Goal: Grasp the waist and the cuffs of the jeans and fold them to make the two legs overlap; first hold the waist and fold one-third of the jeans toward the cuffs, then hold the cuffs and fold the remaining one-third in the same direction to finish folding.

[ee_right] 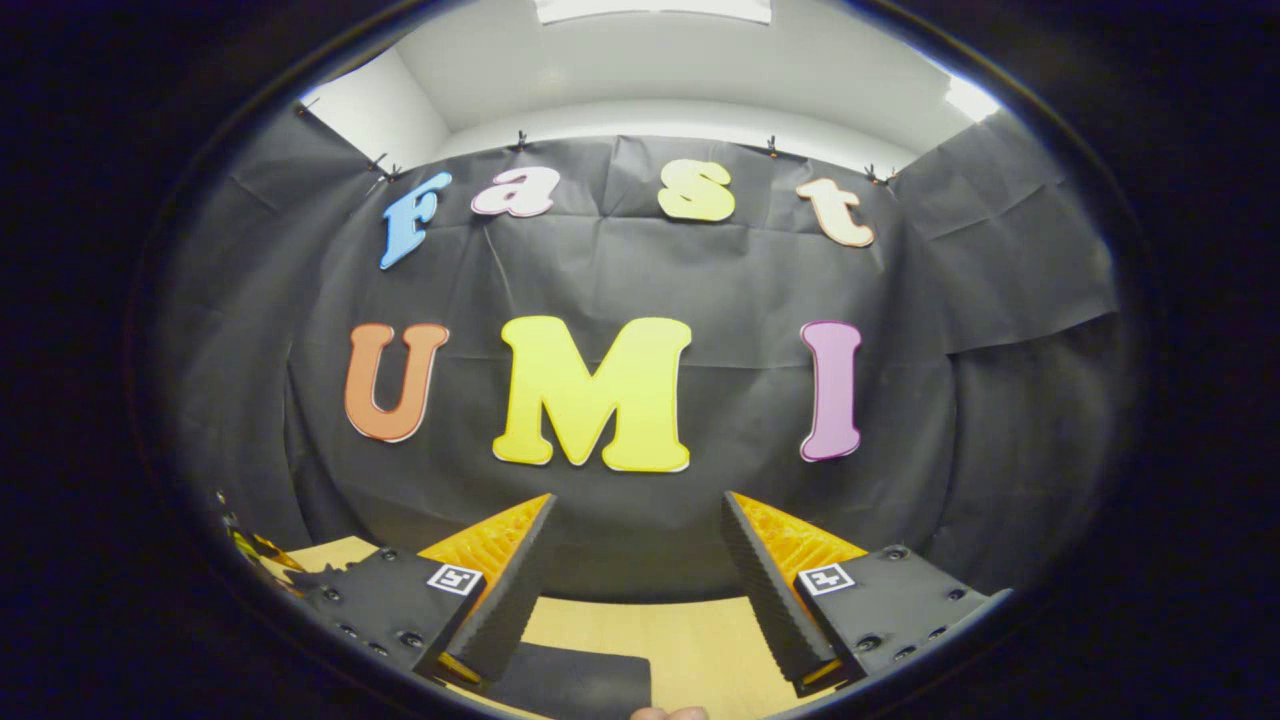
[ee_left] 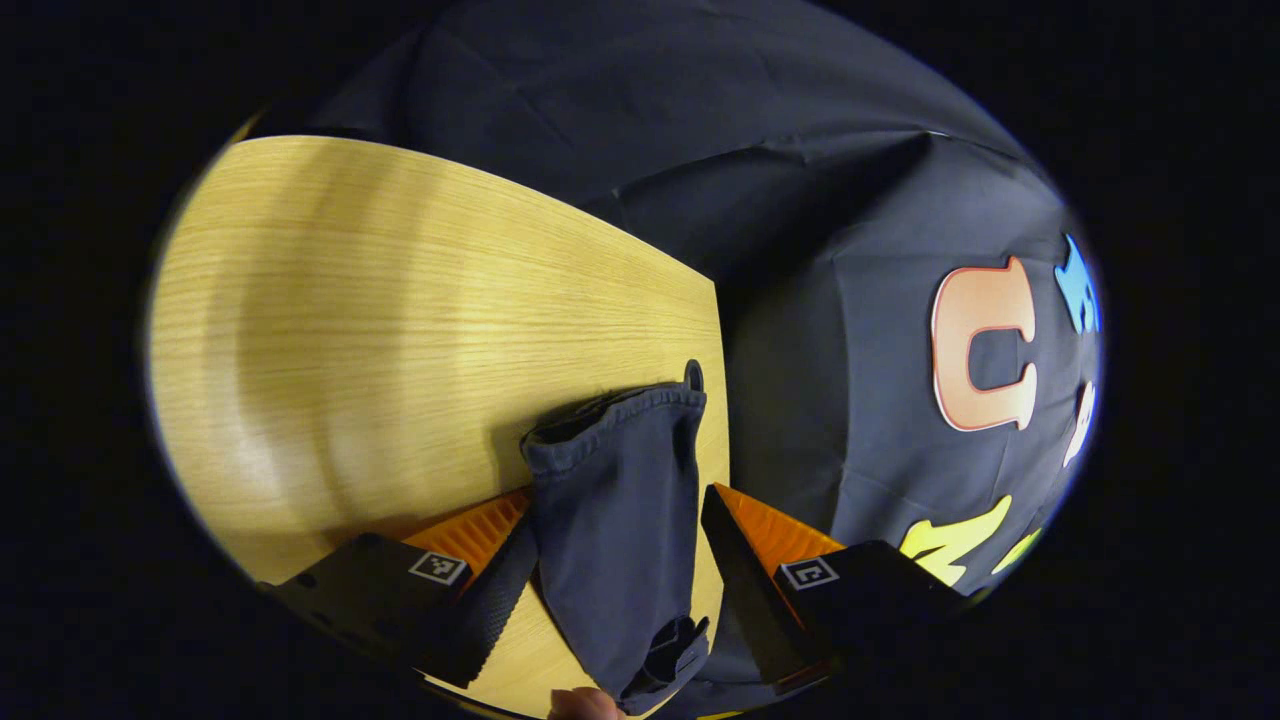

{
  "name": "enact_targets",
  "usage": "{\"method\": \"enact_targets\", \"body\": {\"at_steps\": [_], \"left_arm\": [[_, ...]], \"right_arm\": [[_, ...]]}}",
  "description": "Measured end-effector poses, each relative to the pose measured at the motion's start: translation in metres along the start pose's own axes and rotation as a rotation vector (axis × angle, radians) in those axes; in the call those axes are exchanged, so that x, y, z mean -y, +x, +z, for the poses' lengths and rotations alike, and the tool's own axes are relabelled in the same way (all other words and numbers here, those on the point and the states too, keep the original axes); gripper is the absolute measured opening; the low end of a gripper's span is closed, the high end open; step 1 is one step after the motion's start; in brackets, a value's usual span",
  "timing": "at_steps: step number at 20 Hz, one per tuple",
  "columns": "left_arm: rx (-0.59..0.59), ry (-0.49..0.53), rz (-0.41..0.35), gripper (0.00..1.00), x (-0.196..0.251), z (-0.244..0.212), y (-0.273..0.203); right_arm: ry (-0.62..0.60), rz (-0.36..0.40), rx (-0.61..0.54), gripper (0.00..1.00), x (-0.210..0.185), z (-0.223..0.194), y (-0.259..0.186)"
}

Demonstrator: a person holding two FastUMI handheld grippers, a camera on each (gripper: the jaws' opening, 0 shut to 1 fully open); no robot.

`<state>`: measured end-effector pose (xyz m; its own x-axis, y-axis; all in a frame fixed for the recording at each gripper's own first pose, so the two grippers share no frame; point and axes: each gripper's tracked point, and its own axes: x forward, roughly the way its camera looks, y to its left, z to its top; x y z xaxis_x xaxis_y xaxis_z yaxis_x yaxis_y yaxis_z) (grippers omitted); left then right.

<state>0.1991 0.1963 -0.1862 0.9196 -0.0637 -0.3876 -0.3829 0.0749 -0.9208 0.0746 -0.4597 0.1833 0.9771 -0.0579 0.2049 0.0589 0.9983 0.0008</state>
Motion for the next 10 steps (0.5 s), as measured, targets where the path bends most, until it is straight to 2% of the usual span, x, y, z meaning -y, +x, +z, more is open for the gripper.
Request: {"method": "enact_targets", "body": {"at_steps": [3,4,7,8,9,10], "left_arm": [[-0.021,-0.081,-0.041,0.98,0.009,0.003,0.01],[-0.029,-0.097,-0.021,0.98,0.003,0.003,0.015],[-0.043,-0.085,-0.021,0.8,-0.001,0.002,0.021],[-0.047,-0.093,0.009,0.77,-0.008,0.002,0.022],[-0.058,-0.102,0.064,0.55,-0.019,0.002,0.023],[-0.06,-0.126,0.071,0.34,-0.023,-0.001,0.029]], "right_arm": [[-0.004,-0.016,-0.006,0.99,0.009,0.004,-0.001],[-0.005,-0.019,-0.005,0.98,0.009,0.002,0.0],[-0.008,-0.013,-0.024,0.98,0.007,-0.001,0.001],[-0.013,-0.009,-0.027,0.98,0.005,-0.001,0.0],[-0.023,-0.006,-0.025,0.99,0.006,0.0,0.0],[-0.034,-0.005,-0.024,0.99,0.006,0.001,0.0]]}}
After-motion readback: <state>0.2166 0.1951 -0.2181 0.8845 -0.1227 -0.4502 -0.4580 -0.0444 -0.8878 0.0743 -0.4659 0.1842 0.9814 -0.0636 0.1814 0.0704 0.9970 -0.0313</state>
